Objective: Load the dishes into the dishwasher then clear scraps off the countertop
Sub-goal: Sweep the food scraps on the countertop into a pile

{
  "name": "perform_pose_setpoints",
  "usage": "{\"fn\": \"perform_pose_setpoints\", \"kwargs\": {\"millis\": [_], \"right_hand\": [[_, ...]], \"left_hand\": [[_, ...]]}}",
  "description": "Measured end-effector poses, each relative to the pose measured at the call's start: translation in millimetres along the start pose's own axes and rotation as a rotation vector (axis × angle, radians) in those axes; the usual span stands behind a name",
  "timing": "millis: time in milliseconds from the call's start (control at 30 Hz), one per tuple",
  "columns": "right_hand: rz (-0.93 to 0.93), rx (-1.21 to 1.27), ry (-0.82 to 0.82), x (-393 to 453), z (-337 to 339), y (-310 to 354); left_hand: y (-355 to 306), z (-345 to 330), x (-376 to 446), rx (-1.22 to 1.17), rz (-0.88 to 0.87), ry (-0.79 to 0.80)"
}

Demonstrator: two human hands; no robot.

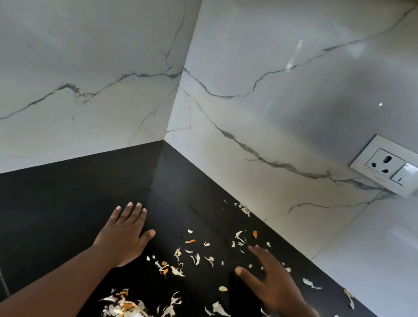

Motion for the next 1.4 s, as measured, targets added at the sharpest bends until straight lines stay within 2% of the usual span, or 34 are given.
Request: {"fn": "perform_pose_setpoints", "kwargs": {"millis": [167,367,533,667,833,967,1100,1133,1200,1233,1300,1367,1400], "right_hand": [[0.084,-0.01,0.017,69.5,-13.3,-25.8],[0.304,-0.079,0.057,157.8,-36.9,-43.7],[0.339,0.005,0.145,196.2,-64.8,-52.9],[0.27,0.122,0.174,210.7,-78.9,-53.9],[0.305,0.154,0.195,193.6,-81.2,-36.0],[0.517,0.101,0.279,152.6,-87.1,-6.5],[0.732,0.114,0.431,86.7,-86.2,38.6],[0.725,0.162,0.485,75.0,-84.6,46.7],[0.593,0.342,0.57,71.7,-83.5,58.1],[0.519,0.421,0.542,80.6,-84.5,59.9],[0.408,0.439,0.311,115.0,-84.8,52.9],[0.332,0.306,0.11,157.5,-84.5,35.0],[0.293,0.213,0.061,176.0,-84.8,24.6]], "left_hand": [[3.7,-15.8,22.4,0.044,0.005,0.01],[5.8,-21.2,24.5,0.045,0.009,0.003],[5.1,-19.5,24.7,0.014,0.018,0.02],[5.0,-20.3,25.6,0.006,0.019,0.036],[6.1,-20.7,25.8,-0.033,0.024,0.043],[5.9,-22.0,25.2,-0.031,0.027,0.05],[6.8,-21.2,26.0,-0.019,0.021,0.052],[6.4,-21.1,26.2,-0.012,0.018,0.054],[6.6,-21.5,26.9,-0.004,0.016,0.05],[7.3,-22.1,26.8,-0.002,0.014,0.049],[8.1,-23.0,27.1,-0.003,0.013,0.048],[8.6,-23.9,26.9,-0.006,0.016,0.05],[8.7,-24.3,26.7,-0.005,0.016,0.048]]}}
Point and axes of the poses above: each hand's wrist, its own x-axis towards the middle knuckle, its own z-axis out of the back of the hand, y = z × x, the point moved 2 cm from there along x, towards the middle knuckle, and after that the axes turned 14 degrees about -y, right-handed, at the moved point
